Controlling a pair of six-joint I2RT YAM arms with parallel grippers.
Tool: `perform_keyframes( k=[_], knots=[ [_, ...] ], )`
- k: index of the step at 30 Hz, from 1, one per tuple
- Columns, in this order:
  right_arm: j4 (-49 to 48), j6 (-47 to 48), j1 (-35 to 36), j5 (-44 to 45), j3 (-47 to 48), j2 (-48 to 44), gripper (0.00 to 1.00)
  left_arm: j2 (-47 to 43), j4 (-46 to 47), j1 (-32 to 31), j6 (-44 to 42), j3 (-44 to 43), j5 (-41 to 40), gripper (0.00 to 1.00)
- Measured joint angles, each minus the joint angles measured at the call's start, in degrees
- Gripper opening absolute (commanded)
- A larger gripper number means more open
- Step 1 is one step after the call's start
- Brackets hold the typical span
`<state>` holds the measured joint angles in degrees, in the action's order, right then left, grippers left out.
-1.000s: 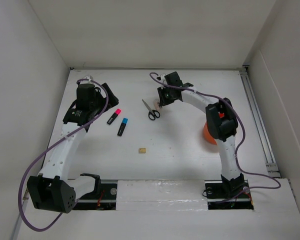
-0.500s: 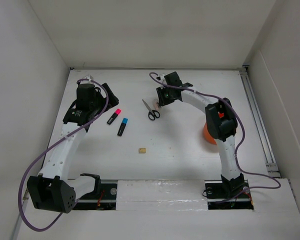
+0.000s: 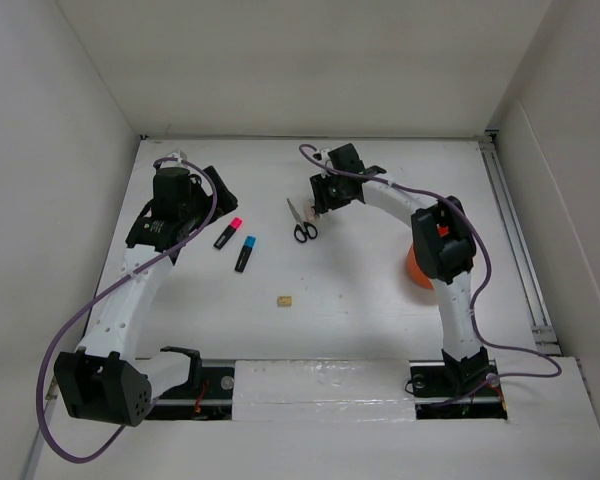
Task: Sort the stationery into containers
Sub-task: Grab a piece of stationery with the right arm
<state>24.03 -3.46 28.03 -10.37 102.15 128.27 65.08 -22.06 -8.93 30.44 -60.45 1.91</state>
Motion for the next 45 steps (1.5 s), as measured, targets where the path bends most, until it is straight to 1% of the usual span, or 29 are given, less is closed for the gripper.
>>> perform_keyframes(
  k=[9,13,23,31,40,41,45],
  knots=[
    [-0.09,-1.97,2.32,3.02,-1.05,-5.31,0.51,0.00,-0.02,0.00,0.00,0.02,0.24,0.99],
    [0.00,-2.38,3.52,3.87,-0.11,-5.88,0.51,0.00,-0.02,0.00,0.00,0.00,0.46,0.99],
    [3.48,-3.91,6.38,10.71,6.29,-0.50,0.52,0.00,0.02,0.00,0.00,0.00,0.66,0.99],
    [5.44,-4.15,7.45,16.04,7.34,2.43,0.52,-0.02,0.04,0.00,0.00,0.00,0.66,0.99],
    [5.90,-4.28,7.30,18.69,10.12,3.82,0.52,-0.09,0.04,0.00,0.00,0.11,0.92,0.99],
    [6.23,-4.26,7.30,18.78,10.67,3.96,0.56,-0.11,0.04,0.00,0.00,0.11,0.94,0.99],
    [7.39,-3.50,7.13,18.82,14.23,5.01,0.58,-0.11,0.04,0.00,0.00,0.11,0.94,0.99]
  ],
)
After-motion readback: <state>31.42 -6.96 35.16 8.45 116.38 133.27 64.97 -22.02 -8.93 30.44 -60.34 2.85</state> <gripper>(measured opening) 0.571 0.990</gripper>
